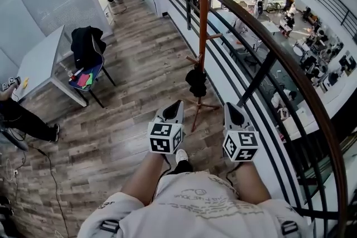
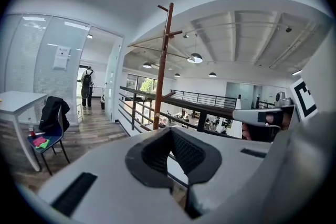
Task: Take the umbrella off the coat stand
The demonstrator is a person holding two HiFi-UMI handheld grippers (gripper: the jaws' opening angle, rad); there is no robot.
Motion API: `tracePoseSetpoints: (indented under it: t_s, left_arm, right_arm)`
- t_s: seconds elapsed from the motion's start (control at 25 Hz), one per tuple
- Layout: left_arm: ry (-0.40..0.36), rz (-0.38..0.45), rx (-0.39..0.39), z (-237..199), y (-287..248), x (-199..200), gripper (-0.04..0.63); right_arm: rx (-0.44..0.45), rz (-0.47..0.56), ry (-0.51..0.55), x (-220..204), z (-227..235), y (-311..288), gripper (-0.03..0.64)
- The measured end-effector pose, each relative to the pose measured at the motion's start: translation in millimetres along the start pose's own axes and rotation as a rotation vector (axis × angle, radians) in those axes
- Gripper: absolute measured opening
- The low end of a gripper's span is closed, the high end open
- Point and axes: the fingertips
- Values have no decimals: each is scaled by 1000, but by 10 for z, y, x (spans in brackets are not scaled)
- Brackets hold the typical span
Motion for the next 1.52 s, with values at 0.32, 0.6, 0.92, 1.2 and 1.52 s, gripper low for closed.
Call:
tracePoseSetpoints:
  t_s: [0.32, 0.6, 0.92, 1.2, 1.52]
  left_arm:
    - [7, -22, -51, -380, -610, 386, 5]
    - [-24, -59, -89, -658, -1124, 517, 5]
    - [-70, -145, -125, -810, -1579, 359, 5]
    - [-105, -166, -125, -813, -1908, 251, 41]
    - [-115, -164, -120, -785, -2231, 131, 105]
  right_arm:
    - [-26, -8, 20, 234, 75, -702, 2]
    - [-77, -47, 34, 245, 157, -1174, 2]
    - [-115, -108, 29, 87, 238, -1446, 2]
    - [-118, -126, 27, 34, 422, -1561, 2]
    - [-88, -126, 27, -29, 672, -1649, 2]
Point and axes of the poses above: the fingertips, and each gripper's own axes: y backward along the fingers, z to its right, x out of its top, and after that the axes turned 15 degrees about y, right-handed
